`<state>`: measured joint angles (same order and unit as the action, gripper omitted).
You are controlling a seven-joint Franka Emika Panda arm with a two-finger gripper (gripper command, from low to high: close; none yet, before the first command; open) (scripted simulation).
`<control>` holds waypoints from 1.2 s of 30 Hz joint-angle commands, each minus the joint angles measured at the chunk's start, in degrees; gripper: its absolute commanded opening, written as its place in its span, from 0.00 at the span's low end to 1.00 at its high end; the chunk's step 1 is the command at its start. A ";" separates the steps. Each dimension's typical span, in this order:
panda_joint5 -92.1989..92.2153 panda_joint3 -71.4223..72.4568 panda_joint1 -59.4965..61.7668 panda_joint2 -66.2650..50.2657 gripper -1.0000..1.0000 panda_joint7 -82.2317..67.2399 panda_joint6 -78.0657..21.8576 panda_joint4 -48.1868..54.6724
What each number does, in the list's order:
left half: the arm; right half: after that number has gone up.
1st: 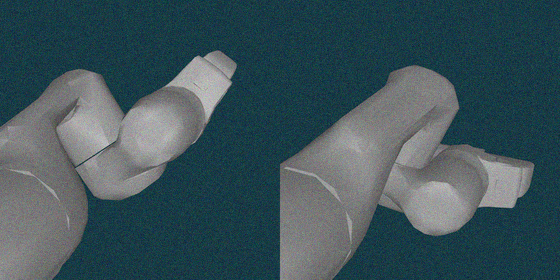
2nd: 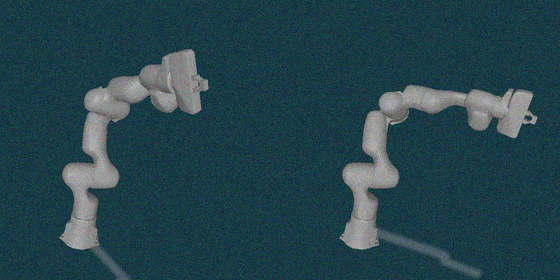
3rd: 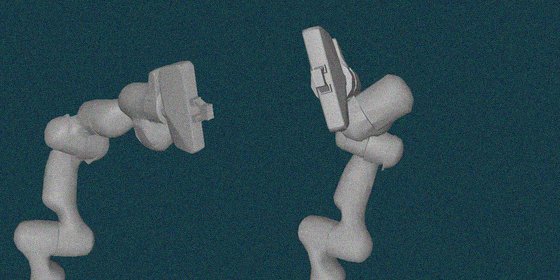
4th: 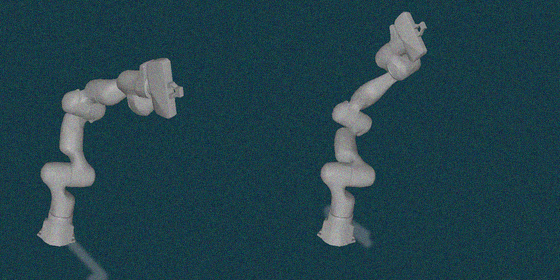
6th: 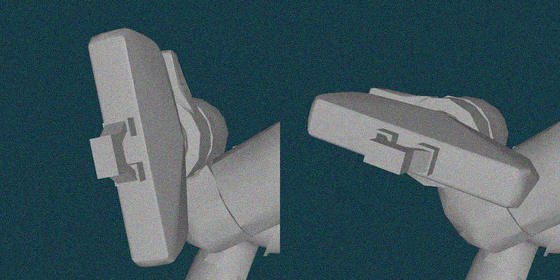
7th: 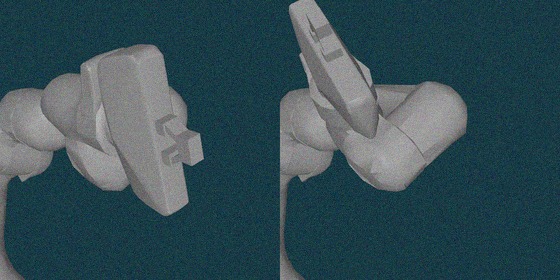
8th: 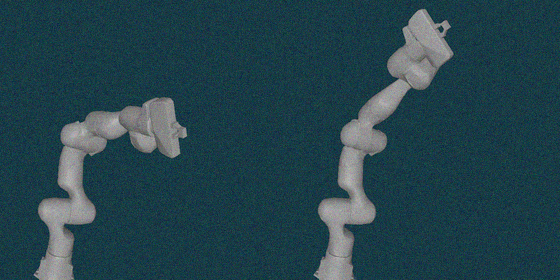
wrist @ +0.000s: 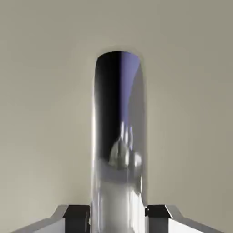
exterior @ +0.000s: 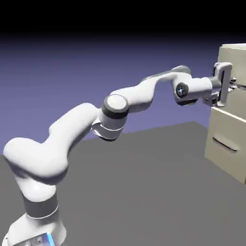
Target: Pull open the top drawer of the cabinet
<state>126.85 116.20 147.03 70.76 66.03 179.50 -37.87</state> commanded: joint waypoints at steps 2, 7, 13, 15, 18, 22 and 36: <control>5.02 -0.90 -1.53 -0.88 0.00 -4.80 -0.65 -2.15; 17.14 -6.32 -7.43 -2.66 0.00 -14.25 -4.13 -10.81; 26.07 -12.26 -15.74 -4.39 0.00 -21.13 -9.09 -23.27; 27.92 -13.89 -18.55 -4.95 0.00 -22.81 -10.59 -27.42; 30.08 -16.12 -22.82 -5.85 0.00 -24.97 -12.85 -33.65; 32.29 -19.07 -28.74 -7.00 0.00 -27.50 -15.67 -41.95; 29.53 -32.57 -37.93 7.31 0.00 -8.66 -24.74 -56.51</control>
<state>156.41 83.63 109.10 78.06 57.35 154.77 -94.38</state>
